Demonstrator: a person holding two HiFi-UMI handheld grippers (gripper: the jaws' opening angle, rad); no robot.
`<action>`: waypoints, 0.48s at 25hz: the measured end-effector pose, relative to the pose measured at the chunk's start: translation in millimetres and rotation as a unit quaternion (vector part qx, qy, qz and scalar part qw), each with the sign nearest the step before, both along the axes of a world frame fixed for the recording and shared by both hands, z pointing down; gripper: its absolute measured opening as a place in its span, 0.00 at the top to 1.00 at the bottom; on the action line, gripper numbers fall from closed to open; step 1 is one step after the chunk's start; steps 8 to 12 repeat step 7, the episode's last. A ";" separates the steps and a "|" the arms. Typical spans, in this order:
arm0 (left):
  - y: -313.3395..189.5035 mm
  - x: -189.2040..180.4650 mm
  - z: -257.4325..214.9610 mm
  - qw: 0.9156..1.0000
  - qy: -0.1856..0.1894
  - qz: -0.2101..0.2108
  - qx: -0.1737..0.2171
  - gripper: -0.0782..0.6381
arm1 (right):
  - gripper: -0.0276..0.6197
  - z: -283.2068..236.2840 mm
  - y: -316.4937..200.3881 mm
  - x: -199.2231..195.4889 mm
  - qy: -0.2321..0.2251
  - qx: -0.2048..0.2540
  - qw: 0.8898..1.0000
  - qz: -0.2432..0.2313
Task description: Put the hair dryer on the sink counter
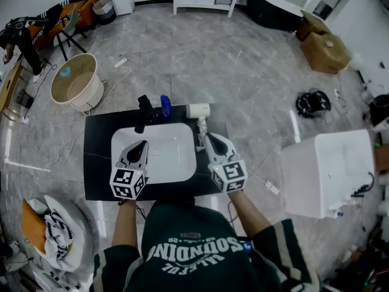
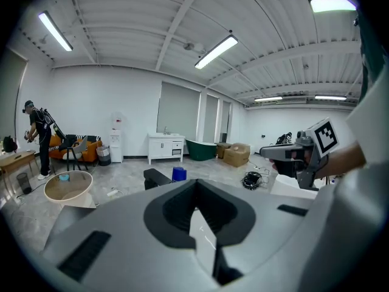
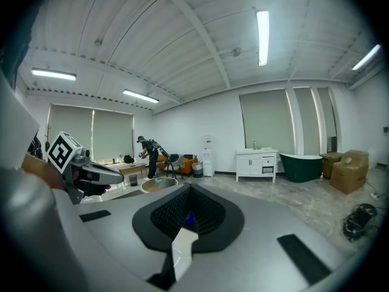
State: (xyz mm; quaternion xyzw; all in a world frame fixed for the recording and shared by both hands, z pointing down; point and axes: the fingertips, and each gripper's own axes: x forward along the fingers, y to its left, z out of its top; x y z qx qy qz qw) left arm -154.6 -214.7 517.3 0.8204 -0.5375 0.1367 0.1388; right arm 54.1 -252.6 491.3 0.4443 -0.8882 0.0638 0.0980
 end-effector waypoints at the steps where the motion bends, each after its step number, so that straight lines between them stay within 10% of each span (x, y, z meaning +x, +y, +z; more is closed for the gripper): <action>1: -0.3 -0.7 0.5 1.000 0.001 0.000 -0.001 0.89 | 0.96 1.8 -0.4 0.1 0.000 -0.002 1.000 0.002; 12: -2.5 -4.8 3.2 1.000 0.001 0.000 -0.005 0.89 | 0.96 6.2 -3.7 -5.1 0.003 -0.005 1.000 -0.005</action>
